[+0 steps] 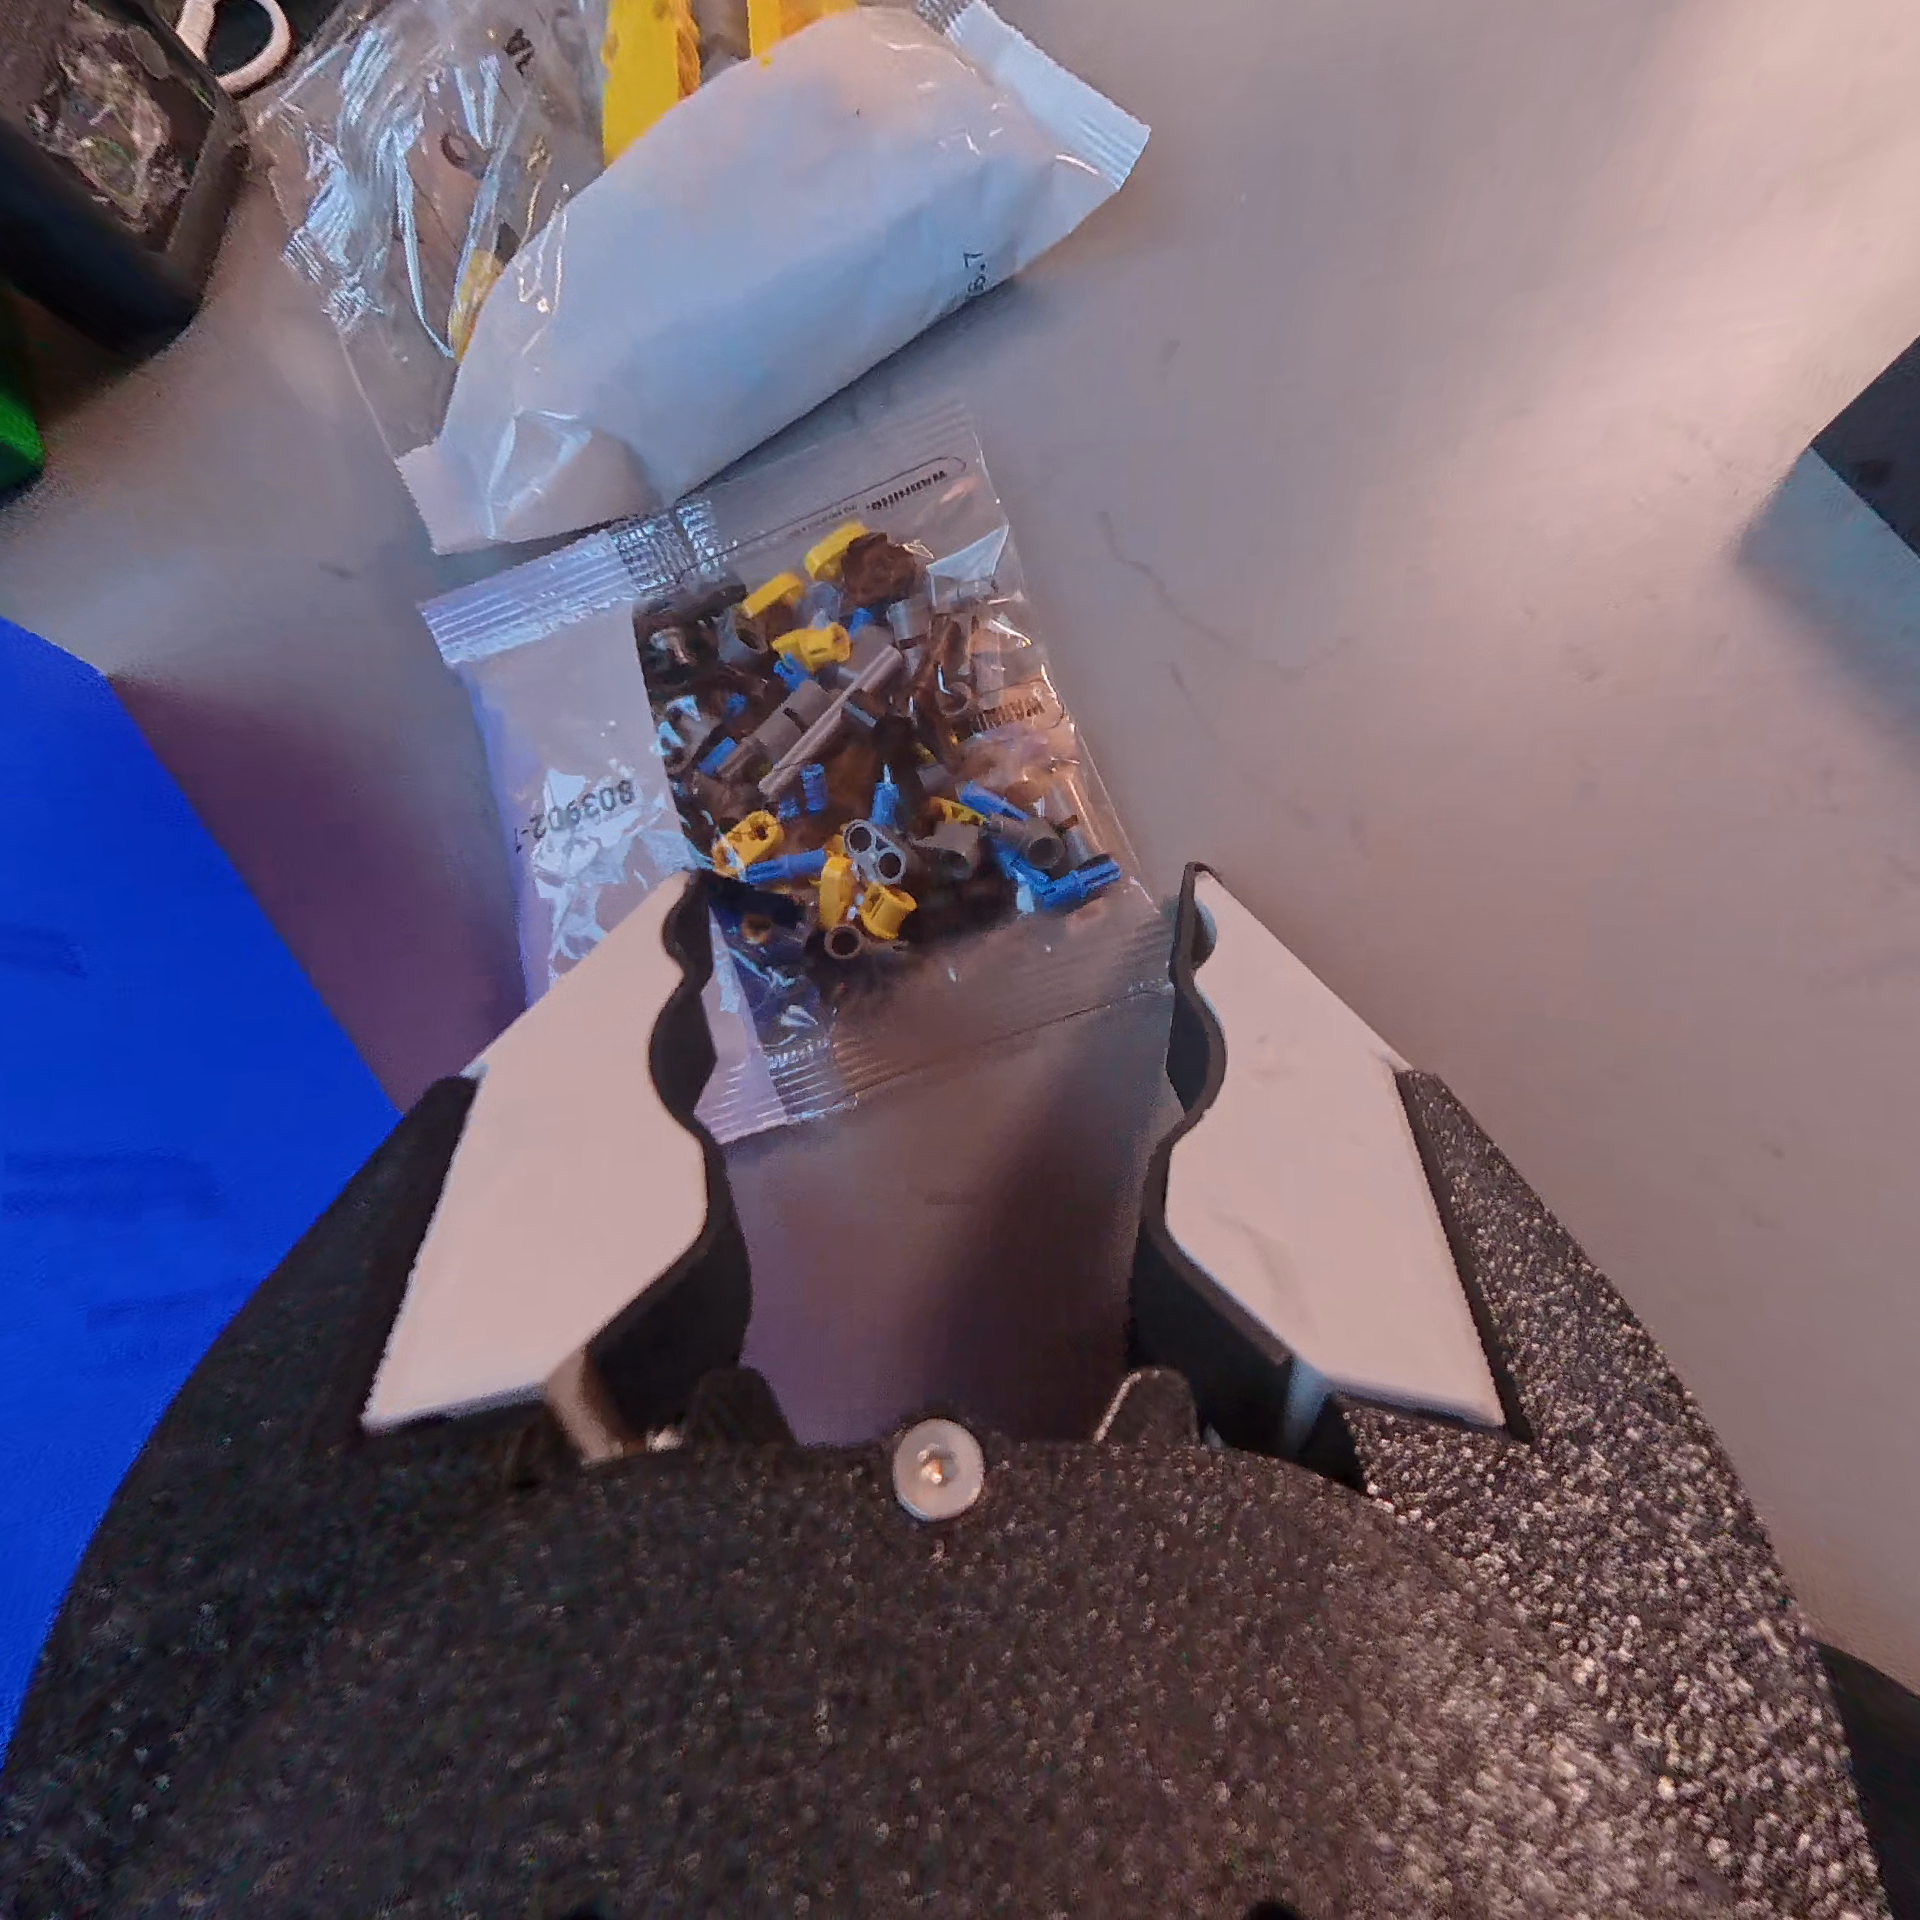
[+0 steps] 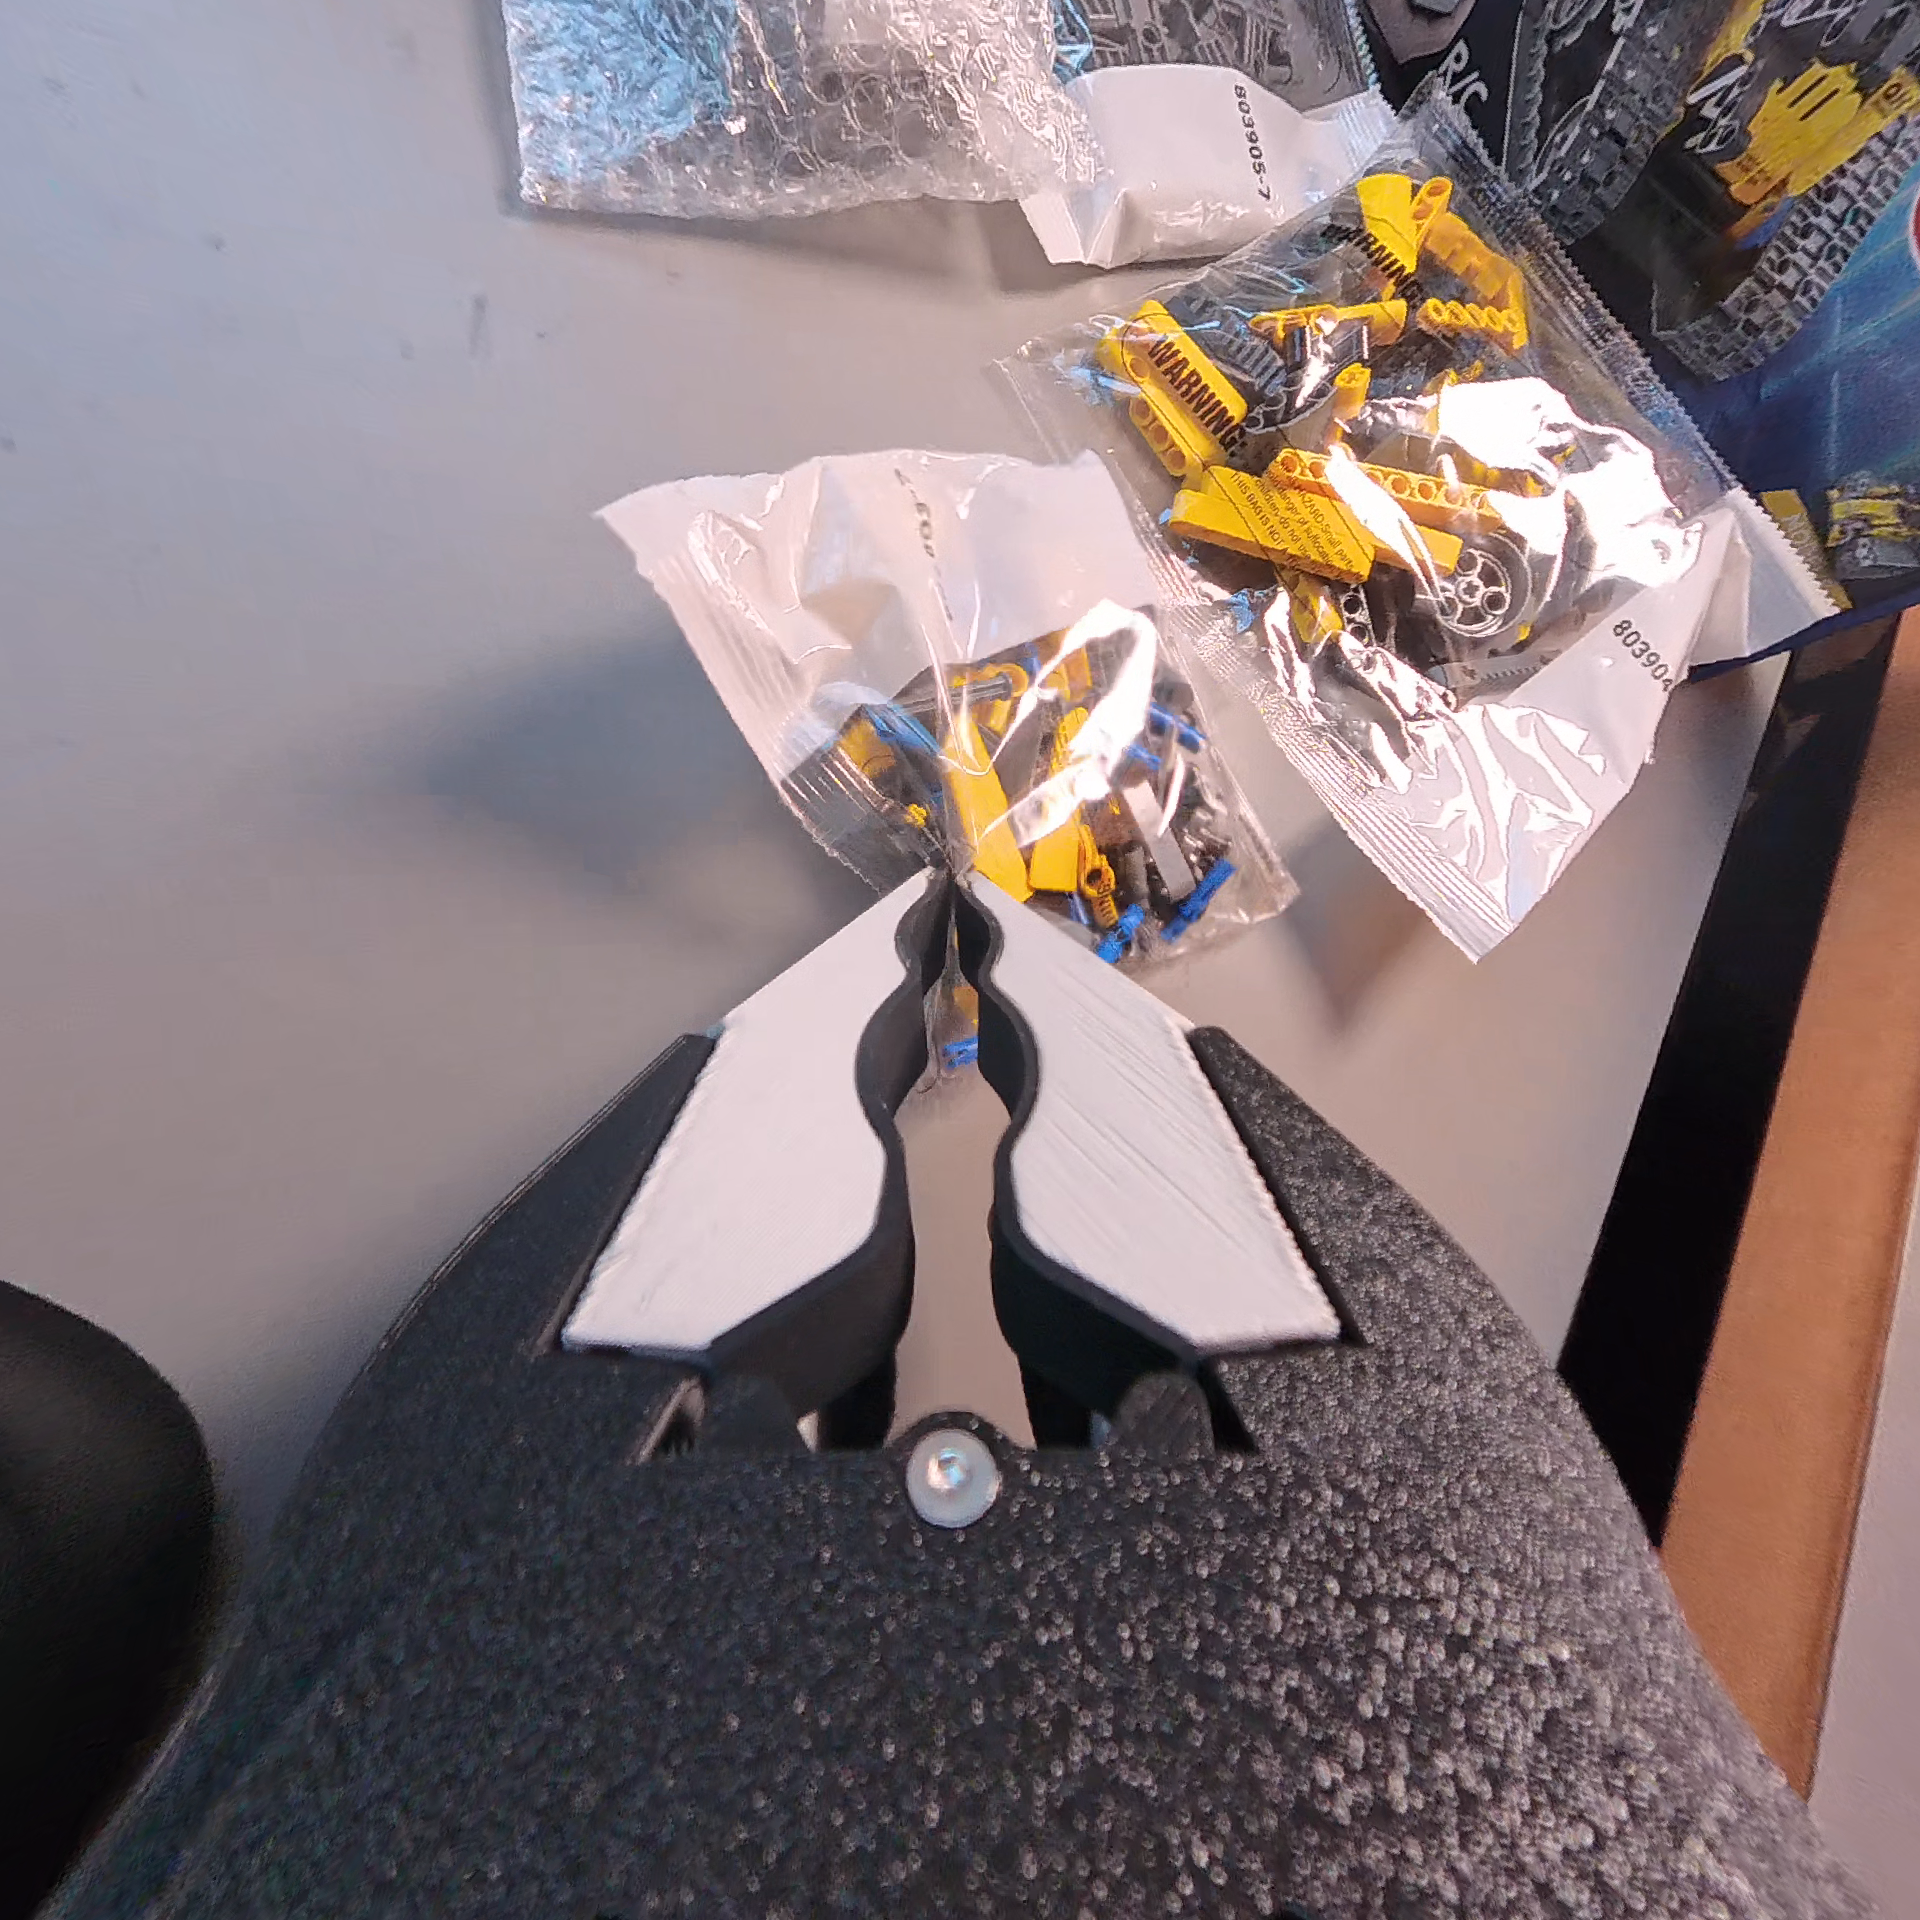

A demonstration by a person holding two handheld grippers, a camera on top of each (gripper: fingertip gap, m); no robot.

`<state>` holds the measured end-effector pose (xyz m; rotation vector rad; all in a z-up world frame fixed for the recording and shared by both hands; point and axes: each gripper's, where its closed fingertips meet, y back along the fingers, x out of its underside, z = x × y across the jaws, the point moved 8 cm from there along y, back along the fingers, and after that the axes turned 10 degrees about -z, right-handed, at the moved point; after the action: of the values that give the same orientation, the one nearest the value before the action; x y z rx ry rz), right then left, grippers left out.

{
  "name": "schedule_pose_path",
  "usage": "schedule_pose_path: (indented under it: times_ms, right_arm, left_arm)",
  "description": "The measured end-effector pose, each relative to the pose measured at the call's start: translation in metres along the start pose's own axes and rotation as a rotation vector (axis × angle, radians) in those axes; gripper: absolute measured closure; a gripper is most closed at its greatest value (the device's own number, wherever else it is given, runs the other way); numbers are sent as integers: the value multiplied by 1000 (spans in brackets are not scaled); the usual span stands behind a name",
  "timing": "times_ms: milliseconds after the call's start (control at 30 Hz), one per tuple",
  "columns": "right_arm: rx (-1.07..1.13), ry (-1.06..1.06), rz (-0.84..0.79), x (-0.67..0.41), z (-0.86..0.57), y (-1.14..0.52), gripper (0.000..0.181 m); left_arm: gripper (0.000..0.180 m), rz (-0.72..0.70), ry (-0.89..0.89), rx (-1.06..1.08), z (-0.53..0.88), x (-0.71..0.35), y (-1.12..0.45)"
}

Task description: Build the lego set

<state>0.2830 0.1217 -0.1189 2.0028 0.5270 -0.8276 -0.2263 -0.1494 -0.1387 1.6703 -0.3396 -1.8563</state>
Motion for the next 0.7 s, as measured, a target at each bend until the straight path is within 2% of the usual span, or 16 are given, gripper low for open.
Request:
schedule_pose_path:
  times_ms: [233, 367, 533, 600, 700]
  right_arm:
    - [-101, 21, -100, -8, 26, 10, 181]
    - [-186, 78, -226, -29, 57, 9, 181]
    - [-291, 173, -426, -69, 97, 3, 181]
    - [-305, 226, -505, -84, 109, 0, 181]
    - [-305, 335, -613, -104, 124, -5, 181]
  left_arm:
    - [106, -17, -3, 29, -8, -2, -2]
    - [113, -169, -39, 151, -35, -29, 7]
    - [117, -337, 195, 672, -90, -77, 10]
    - [115, -335, 319, 875, -107, -93, 5]
    - [104, -228, 554, 1134, -132, -106, -15]
